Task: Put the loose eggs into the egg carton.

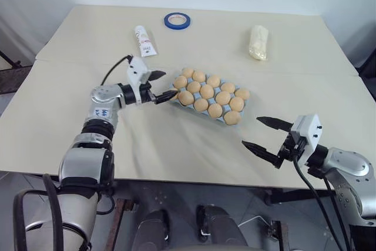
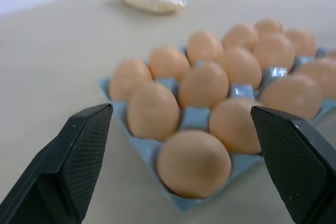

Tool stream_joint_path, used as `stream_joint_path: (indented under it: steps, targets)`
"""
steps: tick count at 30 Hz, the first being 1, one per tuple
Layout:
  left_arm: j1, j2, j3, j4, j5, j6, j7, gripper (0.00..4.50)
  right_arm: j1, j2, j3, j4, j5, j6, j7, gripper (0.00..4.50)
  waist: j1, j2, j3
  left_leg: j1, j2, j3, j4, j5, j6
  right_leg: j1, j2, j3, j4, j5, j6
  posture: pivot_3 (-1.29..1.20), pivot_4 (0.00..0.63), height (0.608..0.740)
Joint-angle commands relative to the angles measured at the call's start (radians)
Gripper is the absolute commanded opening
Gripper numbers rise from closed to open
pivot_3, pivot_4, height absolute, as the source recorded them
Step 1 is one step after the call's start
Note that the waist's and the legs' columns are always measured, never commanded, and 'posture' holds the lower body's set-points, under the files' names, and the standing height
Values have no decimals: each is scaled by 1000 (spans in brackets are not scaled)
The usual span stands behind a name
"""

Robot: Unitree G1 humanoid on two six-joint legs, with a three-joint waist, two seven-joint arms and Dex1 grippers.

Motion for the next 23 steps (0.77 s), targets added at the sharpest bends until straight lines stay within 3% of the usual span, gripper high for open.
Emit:
stream_joint_path:
  steps: [1,7,12,23]
  targets:
    - [71,50,62,-158,-89,68,-43,4485,-23,-23,-19,15,12,-13,26,4500,-1,0,0,0,0,1,0,0,0,0,0,1,0,0,0,0,150,740]
    - [361,178,98,-508,-172,275,-101,4485,-105,-44,14,112,4,-31,112,4500,-6,0,0,2,1,1,0,0,0,0,0,2,3,0,-1,0,150,740]
    - [539,248,126,-652,-204,326,-132,4485,-170,-58,33,204,-15,-54,173,4500,3,0,0,2,0,-1,1,1,0,1,-2,0,3,-1,-2,0,150,740]
    - [561,262,138,-684,-220,301,-109,4485,-223,-54,56,260,-34,-64,212,4500,2,0,0,2,0,-2,-2,1,0,1,-5,-2,1,-1,-4,0,150,740]
